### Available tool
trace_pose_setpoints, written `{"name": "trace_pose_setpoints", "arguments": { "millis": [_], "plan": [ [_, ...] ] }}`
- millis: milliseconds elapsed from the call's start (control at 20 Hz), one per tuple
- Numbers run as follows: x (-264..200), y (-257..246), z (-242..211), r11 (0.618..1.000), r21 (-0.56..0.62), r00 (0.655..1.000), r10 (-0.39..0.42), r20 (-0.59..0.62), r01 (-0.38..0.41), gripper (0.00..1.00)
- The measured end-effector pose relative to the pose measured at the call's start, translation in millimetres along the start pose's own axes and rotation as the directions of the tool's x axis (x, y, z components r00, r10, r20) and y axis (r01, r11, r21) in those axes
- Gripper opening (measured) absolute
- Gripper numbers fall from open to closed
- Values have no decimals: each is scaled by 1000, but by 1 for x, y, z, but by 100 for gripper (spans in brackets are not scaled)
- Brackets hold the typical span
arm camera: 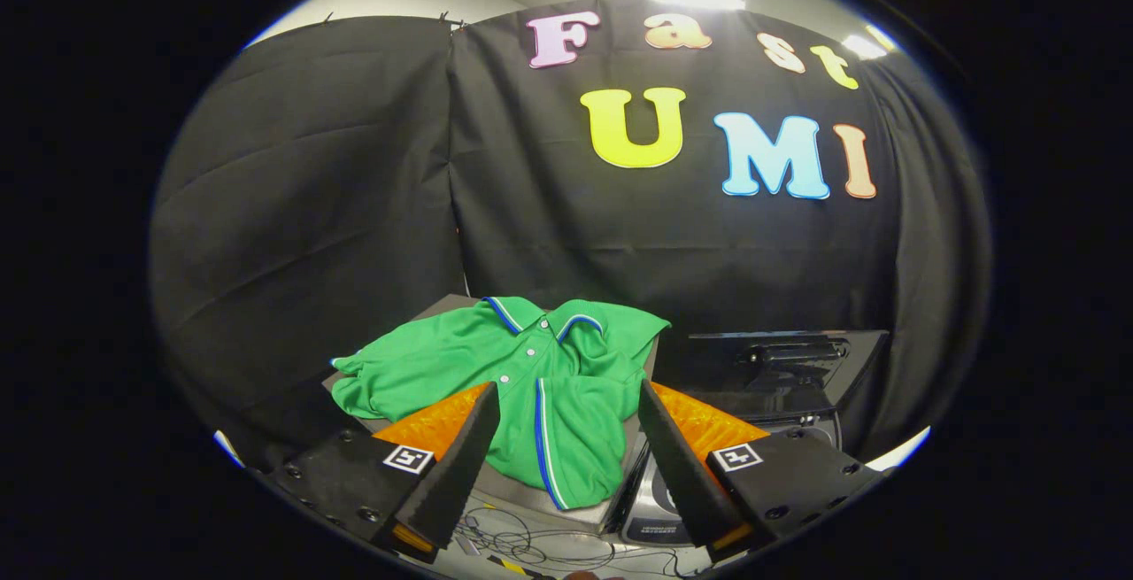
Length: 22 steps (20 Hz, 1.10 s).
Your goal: Put the clothes into the washing machine and then close the washing machine lid.
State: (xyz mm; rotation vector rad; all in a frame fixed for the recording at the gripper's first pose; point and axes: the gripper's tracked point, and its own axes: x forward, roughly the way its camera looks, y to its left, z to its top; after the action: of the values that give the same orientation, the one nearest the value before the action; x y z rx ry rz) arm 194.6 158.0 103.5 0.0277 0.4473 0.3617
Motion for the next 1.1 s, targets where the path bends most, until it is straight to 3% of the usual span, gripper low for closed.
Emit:
{"name": "trace_pose_setpoints", "arguments": {
  "millis": [650, 1100],
  "plan": [
    [75, 16, 13, 999, -46, 984, -20, -178, 12, 98],
    [127, 56, 1, 1000, 8, 952, 0, -306, 2, 98]
  ]
}}
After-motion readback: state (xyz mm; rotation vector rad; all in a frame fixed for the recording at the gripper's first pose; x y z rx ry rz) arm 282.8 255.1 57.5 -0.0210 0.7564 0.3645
